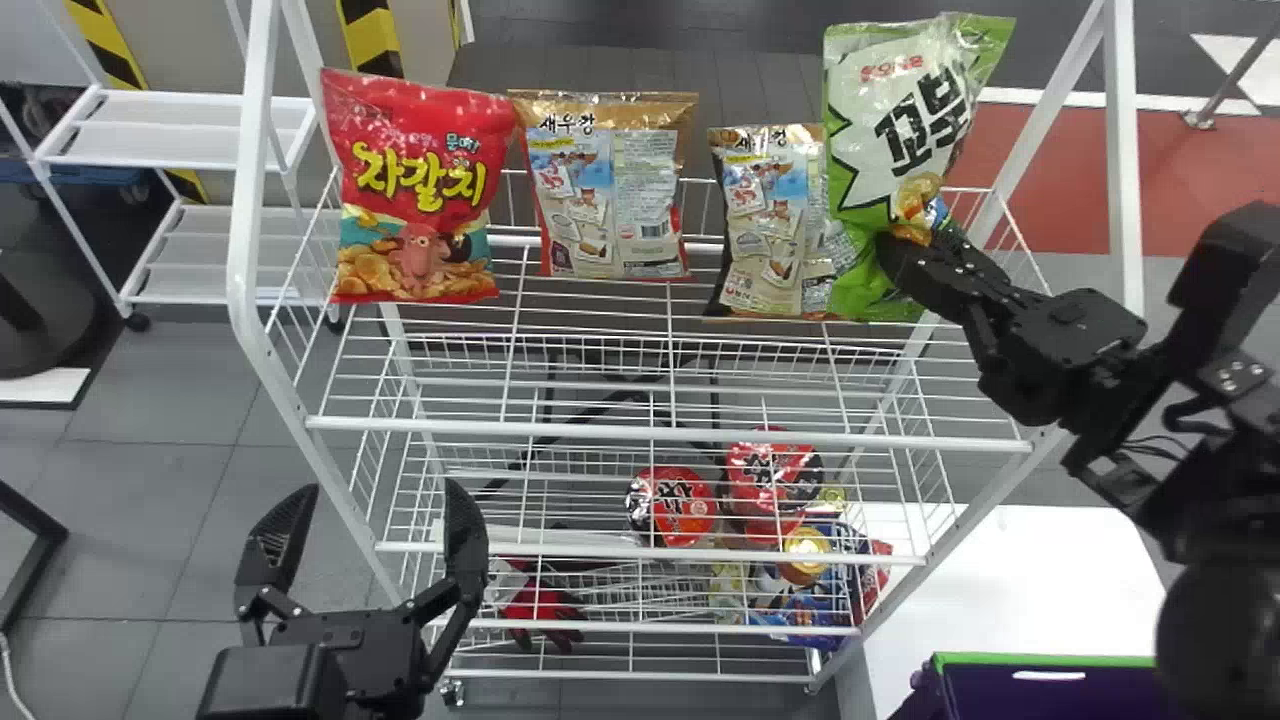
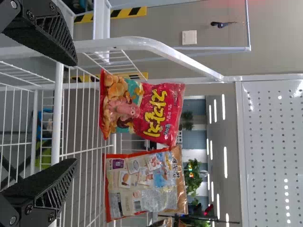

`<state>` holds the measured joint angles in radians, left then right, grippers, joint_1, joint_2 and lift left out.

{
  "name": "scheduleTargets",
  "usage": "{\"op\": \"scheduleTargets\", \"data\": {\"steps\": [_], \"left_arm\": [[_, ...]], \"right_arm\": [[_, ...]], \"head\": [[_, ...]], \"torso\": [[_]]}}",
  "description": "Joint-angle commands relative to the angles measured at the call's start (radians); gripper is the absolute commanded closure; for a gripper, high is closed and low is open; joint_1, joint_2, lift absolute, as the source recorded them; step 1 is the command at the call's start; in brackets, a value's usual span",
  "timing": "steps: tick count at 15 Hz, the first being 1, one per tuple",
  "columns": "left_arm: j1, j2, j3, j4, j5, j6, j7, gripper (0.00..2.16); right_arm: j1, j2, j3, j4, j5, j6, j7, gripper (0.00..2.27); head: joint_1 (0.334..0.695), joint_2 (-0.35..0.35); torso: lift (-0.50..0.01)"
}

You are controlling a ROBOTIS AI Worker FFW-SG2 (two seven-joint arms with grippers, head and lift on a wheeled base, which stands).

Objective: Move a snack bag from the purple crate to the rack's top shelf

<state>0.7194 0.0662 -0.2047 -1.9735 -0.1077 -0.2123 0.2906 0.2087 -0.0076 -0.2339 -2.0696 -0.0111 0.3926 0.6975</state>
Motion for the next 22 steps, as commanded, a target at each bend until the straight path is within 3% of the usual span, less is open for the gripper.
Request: {"op": "scheduleTargets", "data": {"steps": [1, 8, 22], "left_arm": [[-0.008, 0.000, 0.004, 0.002, 0.005, 0.000, -0.007, 0.09], [-0.011, 0.001, 0.019, 0.028, 0.016, -0.015, -0.013, 0.09], [-0.011, 0.001, 0.044, 0.041, 0.029, -0.052, -0.025, 0.09]], "right_arm": [[-0.014, 0.009, 0.021, 0.112, -0.006, -0.120, -0.038, 2.10], [-0.065, 0.009, 0.050, 0.333, 0.013, -0.390, -0.266, 2.10], [-0.141, 0.009, 0.113, 0.533, 0.149, -0.479, -0.559, 2.10]], "head": [[0.695, -0.052], [0.695, -0.073], [0.695, -0.090]], "torso": [[0.000], [0.000], [0.000]]}}
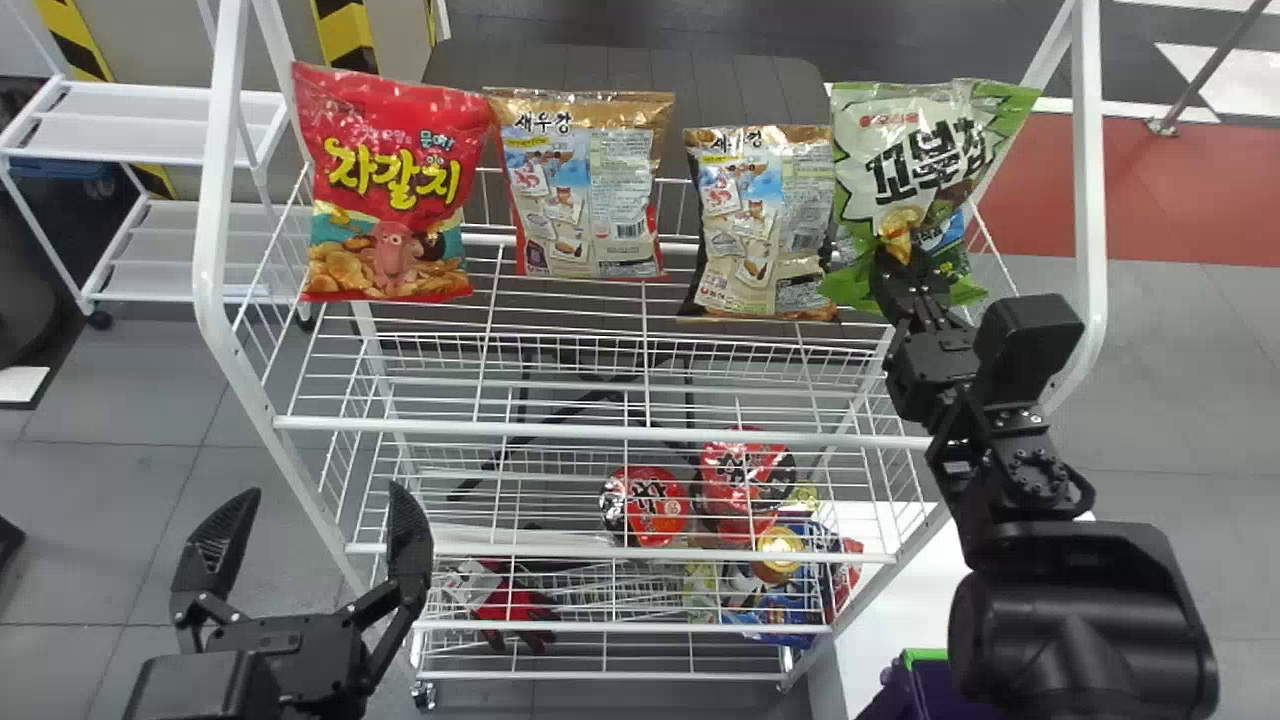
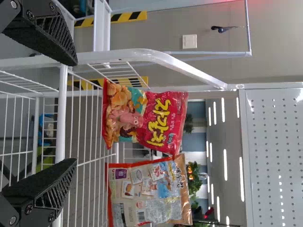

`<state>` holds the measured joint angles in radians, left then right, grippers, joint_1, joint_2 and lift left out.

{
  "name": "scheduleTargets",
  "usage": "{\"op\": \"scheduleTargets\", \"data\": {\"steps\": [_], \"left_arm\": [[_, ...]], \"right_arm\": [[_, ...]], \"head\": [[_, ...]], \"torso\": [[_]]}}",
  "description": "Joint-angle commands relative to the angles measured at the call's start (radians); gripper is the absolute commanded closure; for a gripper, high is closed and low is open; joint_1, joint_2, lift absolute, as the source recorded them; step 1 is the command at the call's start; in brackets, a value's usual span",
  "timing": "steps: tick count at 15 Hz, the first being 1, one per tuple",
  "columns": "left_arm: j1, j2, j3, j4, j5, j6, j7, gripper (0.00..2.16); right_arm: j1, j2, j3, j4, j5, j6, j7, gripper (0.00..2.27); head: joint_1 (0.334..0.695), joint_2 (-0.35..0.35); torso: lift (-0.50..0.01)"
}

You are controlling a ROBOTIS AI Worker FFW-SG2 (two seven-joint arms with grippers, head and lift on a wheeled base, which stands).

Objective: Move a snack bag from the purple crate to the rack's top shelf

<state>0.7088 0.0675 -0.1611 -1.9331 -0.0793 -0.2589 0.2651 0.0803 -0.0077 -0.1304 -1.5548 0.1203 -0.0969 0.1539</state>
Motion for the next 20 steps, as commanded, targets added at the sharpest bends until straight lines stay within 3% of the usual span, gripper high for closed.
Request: {"op": "scheduleTargets", "data": {"steps": [1, 8, 20], "left_arm": [[0.000, 0.000, 0.000, 0.000, 0.001, -0.012, 0.000, 0.09], [0.003, 0.000, 0.009, 0.009, 0.006, -0.033, 0.000, 0.09], [0.015, 0.006, 0.015, 0.000, 0.004, -0.033, 0.000, 0.09]], "right_arm": [[-0.017, 0.009, 0.009, 0.028, 0.025, 0.010, -0.036, 2.10], [-0.057, 0.009, 0.025, 0.116, 0.062, -0.011, -0.189, 2.10], [-0.165, 0.009, 0.045, 0.329, 0.093, -0.125, -0.212, 2.08]], "head": [[0.695, -0.090], [0.695, -0.107], [0.695, -0.094]], "torso": [[0.000], [0.000], [0.000]]}}
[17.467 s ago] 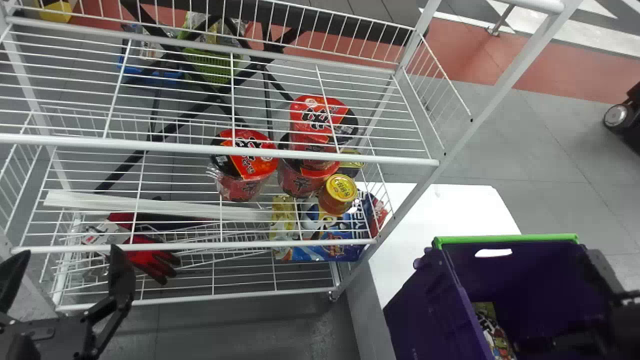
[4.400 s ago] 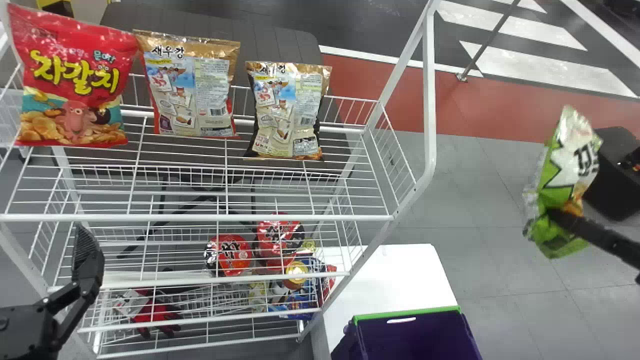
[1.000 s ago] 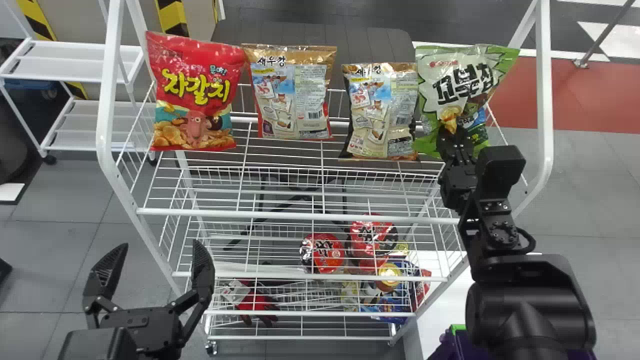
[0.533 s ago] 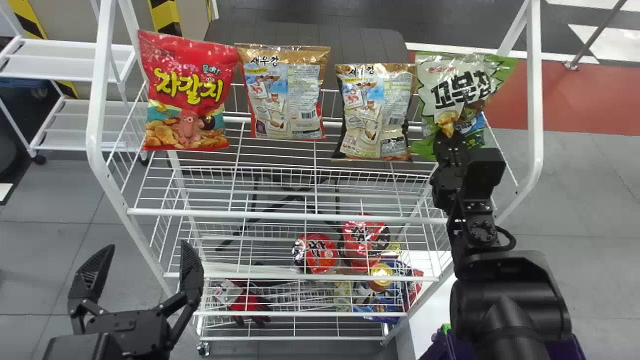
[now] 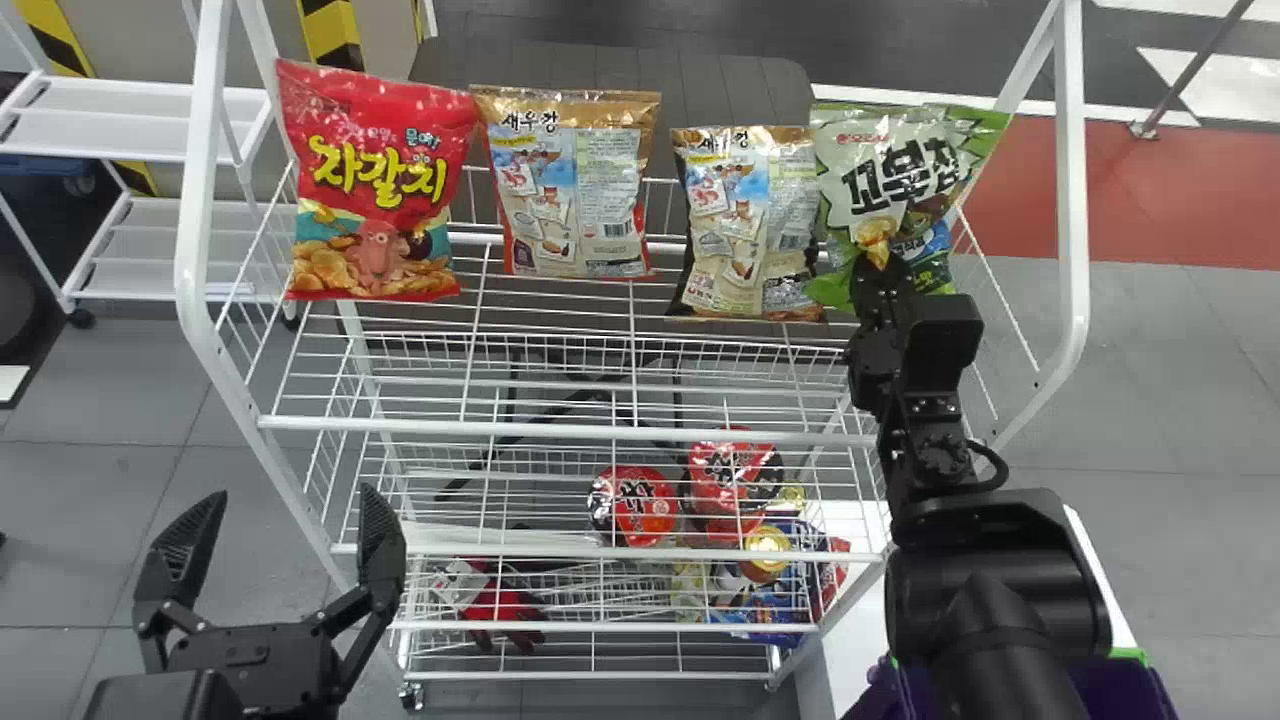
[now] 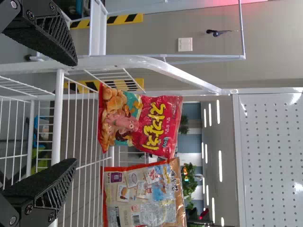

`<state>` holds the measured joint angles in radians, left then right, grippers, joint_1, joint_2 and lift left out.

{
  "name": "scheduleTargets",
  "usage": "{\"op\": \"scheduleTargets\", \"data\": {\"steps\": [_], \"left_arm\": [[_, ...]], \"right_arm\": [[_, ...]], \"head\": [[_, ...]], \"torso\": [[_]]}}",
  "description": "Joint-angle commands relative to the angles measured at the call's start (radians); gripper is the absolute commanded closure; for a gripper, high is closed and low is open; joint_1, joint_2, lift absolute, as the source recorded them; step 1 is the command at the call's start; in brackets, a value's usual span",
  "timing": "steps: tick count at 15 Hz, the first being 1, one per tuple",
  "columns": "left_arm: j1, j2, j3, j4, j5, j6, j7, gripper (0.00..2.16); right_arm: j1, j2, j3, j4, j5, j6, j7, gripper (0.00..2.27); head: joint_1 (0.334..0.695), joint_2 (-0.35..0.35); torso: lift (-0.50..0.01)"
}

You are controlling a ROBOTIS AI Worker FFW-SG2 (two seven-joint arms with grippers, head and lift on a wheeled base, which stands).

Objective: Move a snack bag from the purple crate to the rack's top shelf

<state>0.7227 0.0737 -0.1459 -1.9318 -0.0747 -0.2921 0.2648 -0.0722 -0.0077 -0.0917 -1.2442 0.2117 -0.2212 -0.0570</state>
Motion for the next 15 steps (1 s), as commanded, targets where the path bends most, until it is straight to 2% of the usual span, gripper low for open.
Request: {"op": "scheduleTargets", "data": {"steps": [1, 6, 8, 9, 10, 11, 13, 15], "left_arm": [[0.001, 0.002, 0.002, -0.001, 0.000, -0.003, 0.001, 0.09], [0.000, 0.009, 0.005, -0.004, 0.003, -0.006, 0.001, 0.09], [-0.002, 0.011, 0.006, -0.003, 0.004, -0.006, 0.001, 0.09], [-0.003, 0.011, 0.006, -0.001, 0.006, -0.006, 0.001, 0.09], [-0.003, 0.011, 0.011, -0.001, 0.007, -0.006, -0.001, 0.09], [-0.003, 0.011, 0.012, 0.000, 0.010, -0.006, -0.001, 0.09], [-0.005, 0.011, 0.012, 0.002, 0.010, -0.006, -0.002, 0.09], [-0.003, 0.011, 0.012, 0.002, 0.010, -0.006, -0.002, 0.09]], "right_arm": [[-0.023, 0.009, 0.010, 0.034, 0.005, 0.000, -0.014, 2.08], [-0.078, 0.009, 0.010, 0.106, 0.014, 0.000, -0.024, 2.08], [-0.080, 0.009, 0.010, 0.115, 0.015, -0.003, -0.038, 1.82], [-0.081, 0.009, 0.010, 0.121, 0.015, -0.003, -0.038, 1.81], [-0.086, 0.009, 0.010, 0.135, 0.018, -0.003, -0.038, 1.63], [-0.090, 0.009, 0.009, 0.149, 0.022, -0.003, -0.050, 1.30], [-0.106, 0.009, 0.003, 0.186, 0.028, -0.003, -0.053, 0.90], [-0.117, 0.009, -0.006, 0.213, 0.028, -0.016, -0.053, 0.71]], "head": [[0.695, -0.091], [0.695, -0.082], [0.695, -0.081], [0.695, -0.081], [0.695, -0.082], [0.695, -0.082], [0.695, -0.081], [0.695, -0.083]], "torso": [[0.000], [0.000], [0.000], [0.000], [0.000], [0.000], [0.000], [0.000]]}}
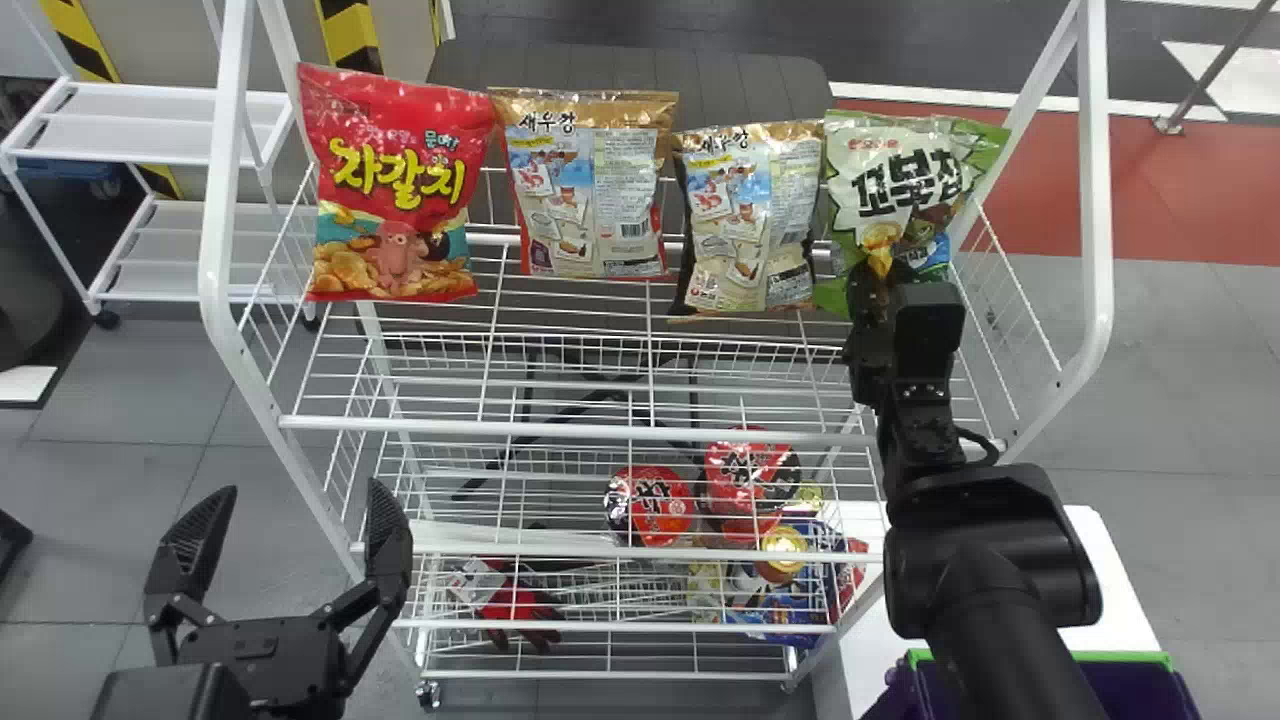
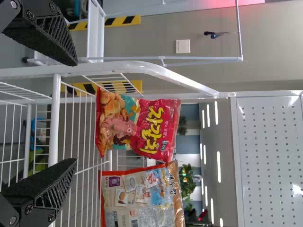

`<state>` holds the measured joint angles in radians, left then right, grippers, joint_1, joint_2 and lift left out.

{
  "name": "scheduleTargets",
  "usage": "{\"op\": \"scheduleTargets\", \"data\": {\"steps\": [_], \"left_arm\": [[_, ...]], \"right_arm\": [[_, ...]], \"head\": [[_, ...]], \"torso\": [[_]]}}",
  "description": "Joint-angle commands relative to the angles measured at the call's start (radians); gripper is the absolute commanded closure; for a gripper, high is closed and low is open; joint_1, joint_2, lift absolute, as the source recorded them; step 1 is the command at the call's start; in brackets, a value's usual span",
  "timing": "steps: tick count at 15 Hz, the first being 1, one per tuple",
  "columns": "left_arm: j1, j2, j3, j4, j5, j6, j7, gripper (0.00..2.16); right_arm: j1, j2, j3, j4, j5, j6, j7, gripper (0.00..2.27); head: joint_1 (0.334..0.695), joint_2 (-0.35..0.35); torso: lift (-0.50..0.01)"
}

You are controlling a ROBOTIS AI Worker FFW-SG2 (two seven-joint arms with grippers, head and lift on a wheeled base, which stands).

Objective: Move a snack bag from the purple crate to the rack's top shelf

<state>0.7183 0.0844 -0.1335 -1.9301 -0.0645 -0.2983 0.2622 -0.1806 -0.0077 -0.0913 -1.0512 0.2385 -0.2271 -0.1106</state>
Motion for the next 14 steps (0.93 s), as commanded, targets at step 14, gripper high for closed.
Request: {"op": "scheduleTargets", "data": {"steps": [14], "left_arm": [[-0.002, -0.002, -0.009, 0.002, 0.000, 0.003, 0.002, 0.09]], "right_arm": [[0.078, 0.009, -0.021, -0.055, -0.002, -0.154, -0.014, 0.16]], "head": [[0.695, -0.099]], "torso": [[0.000]]}}
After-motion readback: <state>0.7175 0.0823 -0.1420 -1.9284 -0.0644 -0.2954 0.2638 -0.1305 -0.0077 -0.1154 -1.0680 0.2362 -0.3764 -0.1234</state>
